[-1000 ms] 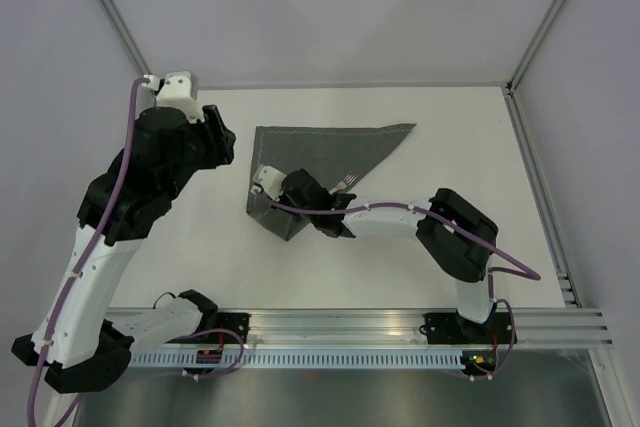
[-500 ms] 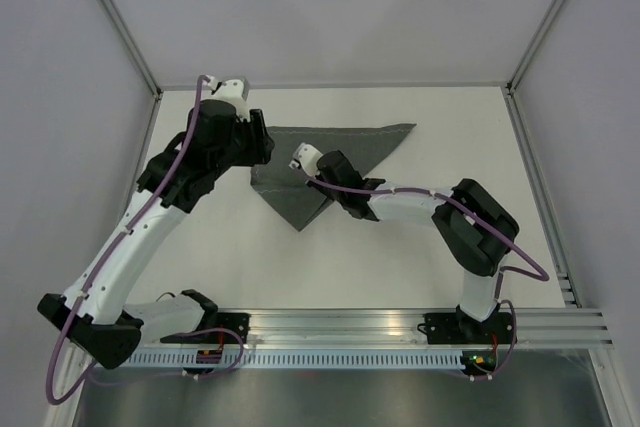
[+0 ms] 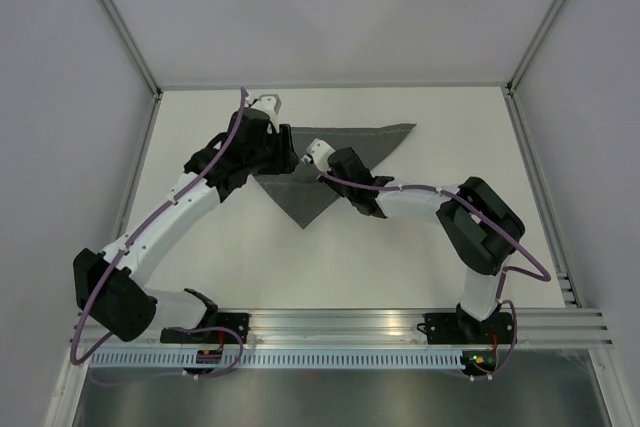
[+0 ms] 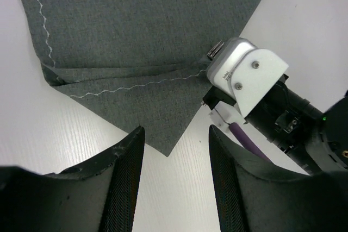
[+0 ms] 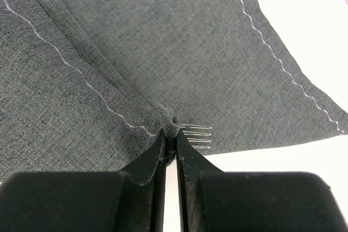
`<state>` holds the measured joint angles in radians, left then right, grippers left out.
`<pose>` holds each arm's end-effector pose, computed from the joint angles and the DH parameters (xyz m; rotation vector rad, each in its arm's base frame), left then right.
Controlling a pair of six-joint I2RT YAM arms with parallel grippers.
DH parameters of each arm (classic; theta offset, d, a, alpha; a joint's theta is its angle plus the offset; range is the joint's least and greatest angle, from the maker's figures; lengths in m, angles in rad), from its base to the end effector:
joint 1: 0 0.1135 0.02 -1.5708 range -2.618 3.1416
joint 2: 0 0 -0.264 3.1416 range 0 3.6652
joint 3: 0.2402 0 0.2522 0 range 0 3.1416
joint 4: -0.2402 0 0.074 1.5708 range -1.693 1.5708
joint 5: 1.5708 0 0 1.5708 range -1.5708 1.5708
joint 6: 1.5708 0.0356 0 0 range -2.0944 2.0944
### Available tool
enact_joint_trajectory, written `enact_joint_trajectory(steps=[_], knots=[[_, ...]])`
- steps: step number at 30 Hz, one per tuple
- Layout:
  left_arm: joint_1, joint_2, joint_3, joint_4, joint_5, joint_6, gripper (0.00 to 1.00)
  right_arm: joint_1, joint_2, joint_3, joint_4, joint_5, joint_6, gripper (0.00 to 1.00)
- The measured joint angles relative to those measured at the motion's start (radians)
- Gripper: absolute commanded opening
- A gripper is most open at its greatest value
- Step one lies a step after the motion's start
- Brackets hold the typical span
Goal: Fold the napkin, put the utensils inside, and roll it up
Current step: Fold the napkin
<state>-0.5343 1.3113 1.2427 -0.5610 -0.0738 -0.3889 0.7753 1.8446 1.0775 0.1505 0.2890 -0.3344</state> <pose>0.2503 -0.1450 0.3472 0.1203 2.2293 -0.4320 0.2911 0.2710 0.1783 -0.9965 1.9152 -0.0623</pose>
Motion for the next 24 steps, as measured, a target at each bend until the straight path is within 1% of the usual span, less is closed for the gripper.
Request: enact_joint_trajectory(steps=[6,14,17,18,21,22,24], knots=[[0.0,0.063,-0.06,0.064,0.024,-0.019,0.55,-0.032,0.0,-0.006,0.002,0.0,0.009,0.14],[0.0,0.171,-0.105,0.134,0.04,-0.035,0.55,-0.046,0.0,-0.009,0.011,0.0,0.018,0.14],[0.0,0.21,-0.112,0.152,0.05,-0.041,0.54,-0.05,0.0,-0.01,0.011,-0.002,0.021,0.16],[0.0,0.223,-0.114,0.157,0.051,-0.041,0.55,-0.053,0.0,-0.01,0.011,-0.003,0.023,0.18],[0.0,0.255,-0.116,0.175,0.054,-0.042,0.54,-0.062,0.0,-0.01,0.01,-0.003,0.032,0.3],[0.0,0.267,-0.117,0.178,0.054,-0.043,0.54,-0.067,0.0,-0.01,0.01,-0.004,0.037,0.39],[0.0,0.291,-0.119,0.19,0.055,-0.043,0.54,-0.076,0.0,-0.01,0.006,-0.007,0.046,0.48]])
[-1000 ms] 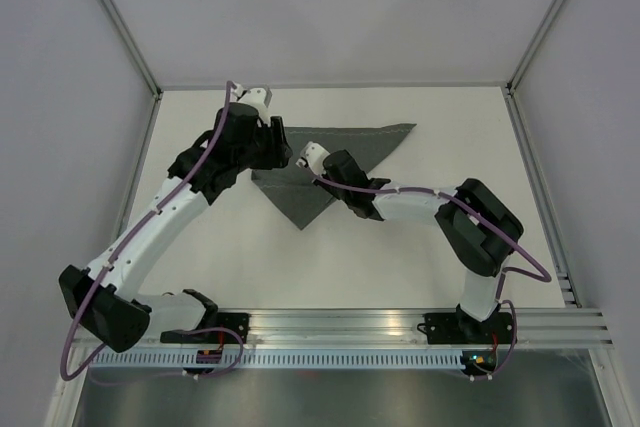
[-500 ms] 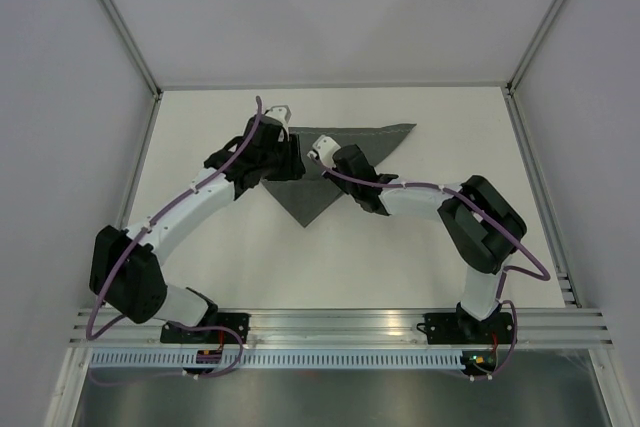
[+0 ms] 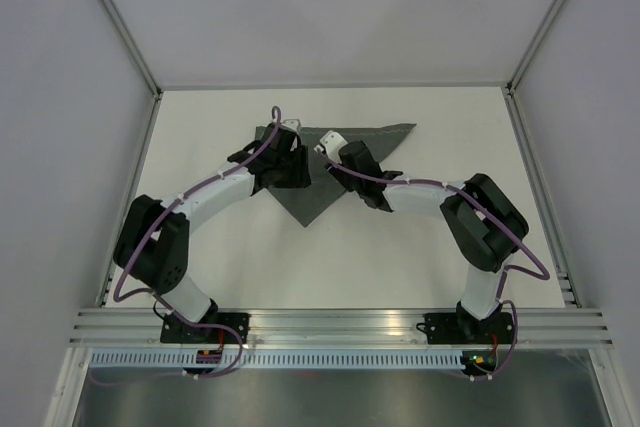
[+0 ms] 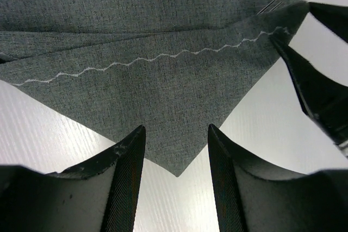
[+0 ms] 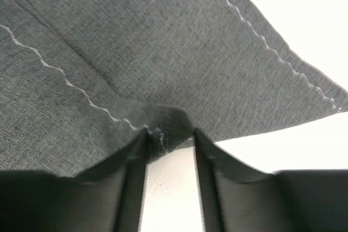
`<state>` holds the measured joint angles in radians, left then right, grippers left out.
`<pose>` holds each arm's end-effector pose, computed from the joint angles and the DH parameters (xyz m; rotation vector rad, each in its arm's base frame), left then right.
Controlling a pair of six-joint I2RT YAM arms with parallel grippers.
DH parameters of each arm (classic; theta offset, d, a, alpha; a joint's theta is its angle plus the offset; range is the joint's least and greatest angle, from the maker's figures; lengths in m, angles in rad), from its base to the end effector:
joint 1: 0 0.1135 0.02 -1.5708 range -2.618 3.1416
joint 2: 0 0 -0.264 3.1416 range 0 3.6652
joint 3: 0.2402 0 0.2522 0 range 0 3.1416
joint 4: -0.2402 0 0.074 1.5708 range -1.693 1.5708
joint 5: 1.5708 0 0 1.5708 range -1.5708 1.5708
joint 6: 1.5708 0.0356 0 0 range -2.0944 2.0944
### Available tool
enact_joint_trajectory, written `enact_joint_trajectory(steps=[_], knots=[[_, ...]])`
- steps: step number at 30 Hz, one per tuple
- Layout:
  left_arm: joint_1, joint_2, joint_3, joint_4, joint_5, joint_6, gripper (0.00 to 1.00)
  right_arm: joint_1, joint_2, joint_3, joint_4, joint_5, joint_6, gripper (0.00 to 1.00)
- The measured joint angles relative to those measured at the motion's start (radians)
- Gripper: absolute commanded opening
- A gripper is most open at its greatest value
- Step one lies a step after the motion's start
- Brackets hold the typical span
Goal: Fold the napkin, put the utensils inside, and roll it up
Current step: Fold the napkin
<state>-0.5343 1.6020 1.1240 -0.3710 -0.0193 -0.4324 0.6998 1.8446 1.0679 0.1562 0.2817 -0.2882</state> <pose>0.2979 -0.1755 0.2357 0.1165 2.4600 -0.4110 0.3094 0.2476 0.1758 -0.8848 1.9752 -0.0727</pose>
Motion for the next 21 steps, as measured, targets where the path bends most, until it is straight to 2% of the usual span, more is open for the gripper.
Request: enact_joint_trajectory(steps=[1,3,13,21], knots=[[0.0,0.01,0.0,0.006,0.0,-0.001,0.54,-0.006,0.0,0.0,-0.004,-0.002,0.005,0.56],[0.0,0.034,-0.001,0.014,0.0,-0.002,0.54,-0.021,0.0,0.0,-0.017,-0.014,0.014,0.59],[0.0,0.117,-0.002,0.045,0.034,-0.005,0.54,-0.165,0.0,0.115,-0.152,-0.113,0.086,0.61],[0.0,0.141,0.011,0.069,0.08,-0.013,0.53,-0.397,0.043,0.343,-0.317,-0.286,0.219,0.61]])
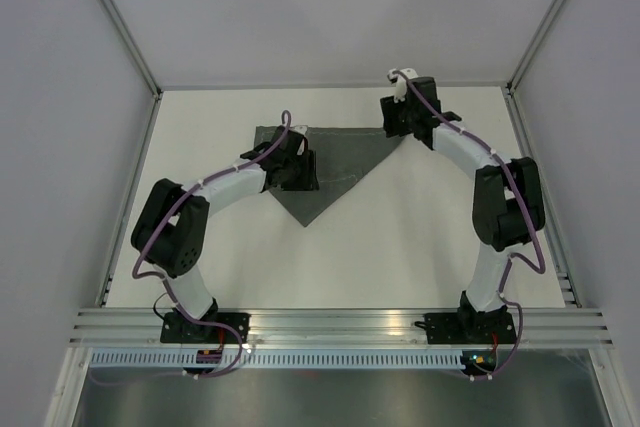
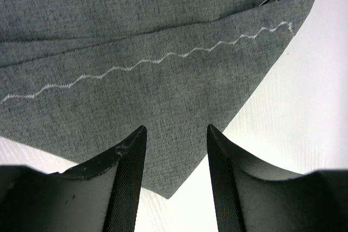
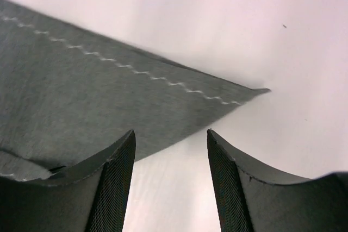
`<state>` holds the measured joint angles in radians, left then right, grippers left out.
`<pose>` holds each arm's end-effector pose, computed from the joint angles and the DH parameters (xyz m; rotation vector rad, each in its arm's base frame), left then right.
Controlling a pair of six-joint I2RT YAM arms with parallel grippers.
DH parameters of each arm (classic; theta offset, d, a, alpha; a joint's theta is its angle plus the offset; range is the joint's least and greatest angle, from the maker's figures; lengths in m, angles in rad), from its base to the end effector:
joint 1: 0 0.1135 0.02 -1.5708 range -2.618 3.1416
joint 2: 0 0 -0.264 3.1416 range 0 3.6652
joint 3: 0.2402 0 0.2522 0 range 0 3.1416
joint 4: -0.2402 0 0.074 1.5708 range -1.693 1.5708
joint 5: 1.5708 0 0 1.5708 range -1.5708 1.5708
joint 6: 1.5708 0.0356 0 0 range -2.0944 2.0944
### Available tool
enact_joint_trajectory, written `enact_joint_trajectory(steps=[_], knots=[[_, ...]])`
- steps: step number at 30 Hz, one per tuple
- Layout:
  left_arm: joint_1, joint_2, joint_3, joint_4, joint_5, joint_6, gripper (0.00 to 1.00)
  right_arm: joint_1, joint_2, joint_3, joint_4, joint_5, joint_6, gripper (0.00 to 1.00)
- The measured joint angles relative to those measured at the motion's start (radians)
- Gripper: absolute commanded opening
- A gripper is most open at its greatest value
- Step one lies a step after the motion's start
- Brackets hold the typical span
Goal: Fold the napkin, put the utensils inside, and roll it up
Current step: Fold the napkin
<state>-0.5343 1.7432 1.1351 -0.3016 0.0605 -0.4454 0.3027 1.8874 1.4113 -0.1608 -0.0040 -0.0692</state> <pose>0.3155 -0.1892 0.1964 0.1395 2.5405 -0.4787 0.4157 0.1300 0.2403 -0.4109 2.1724 0.1342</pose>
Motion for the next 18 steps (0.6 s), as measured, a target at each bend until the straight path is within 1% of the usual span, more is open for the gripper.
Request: enact_joint_trajectory(steps=[4,8,13,14,18], knots=[[0.0,0.023,0.023,0.017,0.02,-0.002,0.53,-0.145,0.08,0.102,-0.066,-0.101,0.081,0.63],[-0.002,0.028,0.027,0.021,0.029,-0.002,0.53,-0.255,0.199,0.19,-0.126,-0.217,0.159,0.65],[-0.002,0.028,0.027,0.021,0.031,-0.002,0.53,-0.318,0.329,0.233,-0.167,-0.352,0.227,0.66],[-0.002,0.028,0.027,0.022,0.031,-0.002,0.53,-0.325,0.345,0.244,-0.161,-0.388,0.241,0.66],[-0.002,0.028,0.027,0.021,0.031,-0.002,0.53,-0.351,0.379,0.274,-0.138,-0.453,0.291,0.66]])
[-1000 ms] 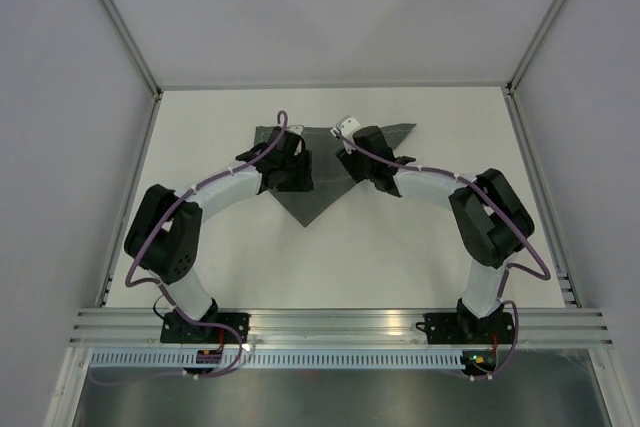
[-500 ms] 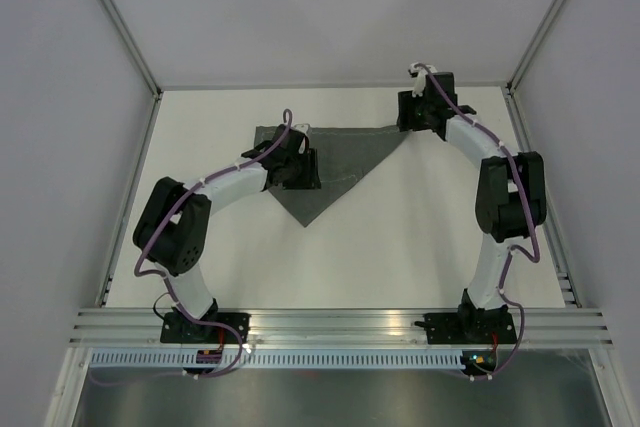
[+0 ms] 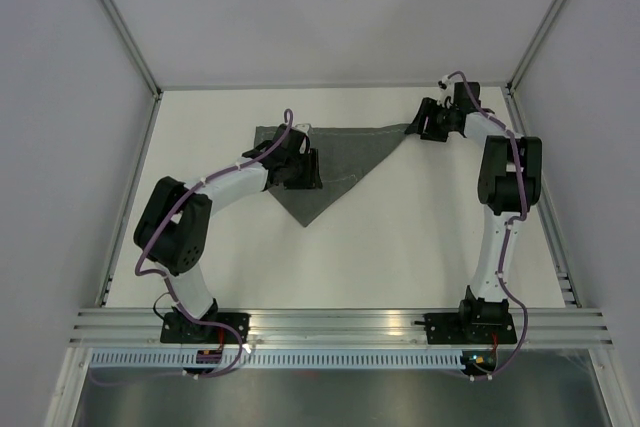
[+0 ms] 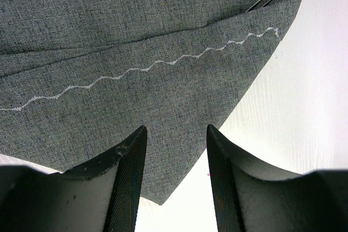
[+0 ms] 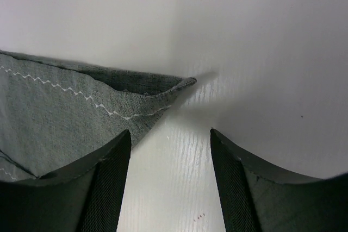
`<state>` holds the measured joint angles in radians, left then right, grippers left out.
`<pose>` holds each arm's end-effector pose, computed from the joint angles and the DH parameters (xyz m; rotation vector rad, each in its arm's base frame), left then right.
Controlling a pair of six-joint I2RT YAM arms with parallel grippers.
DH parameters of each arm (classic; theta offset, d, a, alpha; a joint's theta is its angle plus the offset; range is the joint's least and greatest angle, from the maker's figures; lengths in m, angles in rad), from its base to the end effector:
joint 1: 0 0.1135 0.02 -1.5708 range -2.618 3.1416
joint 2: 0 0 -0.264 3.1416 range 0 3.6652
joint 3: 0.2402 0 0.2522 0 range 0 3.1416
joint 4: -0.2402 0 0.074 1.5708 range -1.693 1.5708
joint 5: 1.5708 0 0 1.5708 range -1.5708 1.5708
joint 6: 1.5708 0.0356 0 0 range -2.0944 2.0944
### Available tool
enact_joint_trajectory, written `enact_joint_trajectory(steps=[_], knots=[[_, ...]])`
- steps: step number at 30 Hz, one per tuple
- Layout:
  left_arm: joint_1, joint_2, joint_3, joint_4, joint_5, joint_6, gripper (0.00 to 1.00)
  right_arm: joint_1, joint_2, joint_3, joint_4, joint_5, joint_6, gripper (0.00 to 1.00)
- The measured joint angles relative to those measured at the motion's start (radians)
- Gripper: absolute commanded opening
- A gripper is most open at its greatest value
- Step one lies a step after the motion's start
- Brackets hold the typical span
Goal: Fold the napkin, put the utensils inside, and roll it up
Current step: Fold the napkin
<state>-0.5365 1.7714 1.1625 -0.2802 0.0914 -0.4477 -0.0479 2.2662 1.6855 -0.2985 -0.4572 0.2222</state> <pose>0.3222 -0.1954 0.1963 0.1534 2.5278 -0.5264 0.4946 -0.0080 0.1504 0.1248 2.4252 0.6368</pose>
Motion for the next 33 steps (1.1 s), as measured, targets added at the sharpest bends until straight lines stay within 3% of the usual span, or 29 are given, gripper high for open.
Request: enact_joint_trajectory(steps=[9,14,20,26,33], knots=[[0.0,-0.001,0.0,0.0,-0.003,0.0,0.53,-0.01,0.042,0.004,0.107,-0.115,0.113,0.64],[0.0,-0.002,0.0,0.0,-0.003,0.0,0.53,-0.01,0.072,0.013,0.153,-0.142,0.153,0.44],[0.0,-0.003,0.0,-0.001,-0.003,0.0,0.53,-0.011,0.084,-0.011,0.219,-0.15,0.192,0.29],[0.0,-0.026,0.0,-0.002,-0.004,0.0,0.53,-0.01,0.049,-0.103,0.309,-0.146,0.203,0.19],[0.0,-0.056,0.0,-0.005,-0.008,0.0,0.53,0.006,-0.047,-0.192,0.333,-0.113,0.158,0.16]])
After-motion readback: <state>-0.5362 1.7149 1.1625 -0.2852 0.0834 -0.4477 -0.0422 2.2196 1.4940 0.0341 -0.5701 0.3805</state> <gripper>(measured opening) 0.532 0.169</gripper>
